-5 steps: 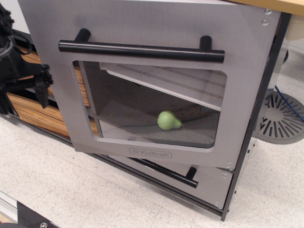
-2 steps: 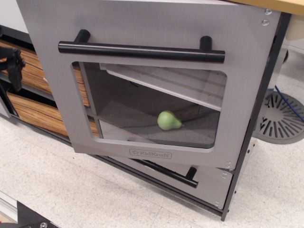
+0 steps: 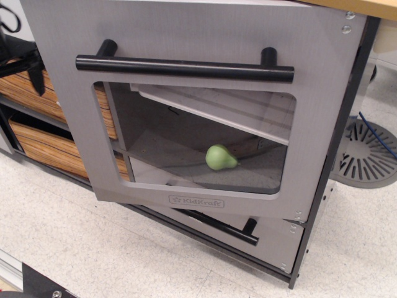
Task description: Open oven
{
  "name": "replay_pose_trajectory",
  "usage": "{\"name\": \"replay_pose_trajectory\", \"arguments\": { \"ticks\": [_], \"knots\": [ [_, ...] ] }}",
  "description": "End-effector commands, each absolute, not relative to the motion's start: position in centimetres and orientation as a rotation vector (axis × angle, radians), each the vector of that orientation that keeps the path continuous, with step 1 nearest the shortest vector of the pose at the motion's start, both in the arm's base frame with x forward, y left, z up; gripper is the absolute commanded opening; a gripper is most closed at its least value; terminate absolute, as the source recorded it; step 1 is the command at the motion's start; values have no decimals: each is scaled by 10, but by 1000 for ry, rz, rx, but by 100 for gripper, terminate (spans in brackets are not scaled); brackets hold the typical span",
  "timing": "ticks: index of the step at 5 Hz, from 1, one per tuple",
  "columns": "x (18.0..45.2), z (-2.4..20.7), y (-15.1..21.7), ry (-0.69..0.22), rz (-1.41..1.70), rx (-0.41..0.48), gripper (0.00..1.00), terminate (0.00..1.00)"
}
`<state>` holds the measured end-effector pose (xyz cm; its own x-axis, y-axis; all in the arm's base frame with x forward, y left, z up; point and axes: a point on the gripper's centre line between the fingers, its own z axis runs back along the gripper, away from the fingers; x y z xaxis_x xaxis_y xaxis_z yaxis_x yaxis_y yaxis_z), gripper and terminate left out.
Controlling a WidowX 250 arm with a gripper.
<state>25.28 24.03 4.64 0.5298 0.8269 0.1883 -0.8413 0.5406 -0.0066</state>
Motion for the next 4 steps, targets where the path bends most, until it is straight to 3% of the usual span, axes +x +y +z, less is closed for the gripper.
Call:
{"name": "replay_pose_trajectory", "arguments": {
  "ticks": [1, 2, 4],
  "knots": [
    [276, 93, 228, -192, 978, 84, 100, 0],
    [279, 118, 207, -268, 923, 123, 100, 0],
    [263, 102, 143, -237, 671, 139, 100, 0]
  ]
}}
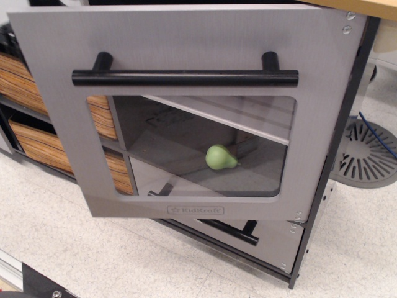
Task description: Open oven
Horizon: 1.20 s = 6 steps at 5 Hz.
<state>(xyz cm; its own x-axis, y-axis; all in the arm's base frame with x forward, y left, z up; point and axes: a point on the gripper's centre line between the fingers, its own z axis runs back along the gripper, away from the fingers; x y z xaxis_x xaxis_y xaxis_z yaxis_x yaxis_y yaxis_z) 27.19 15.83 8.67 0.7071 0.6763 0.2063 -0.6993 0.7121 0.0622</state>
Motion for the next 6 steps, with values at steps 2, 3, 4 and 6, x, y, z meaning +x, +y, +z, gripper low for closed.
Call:
{"name": "replay_pose_trajectory", "arguments": {
  "ticks": [2, 3, 4, 6],
  "knots": [
    [256, 79, 65, -191, 736, 36, 100, 0],
    [262, 77, 41, -180, 826, -2, 100, 0],
    [268, 84, 20, -126, 934, -54, 100, 0],
    [268, 84, 20, -126, 934, -54, 100, 100]
  ]
}}
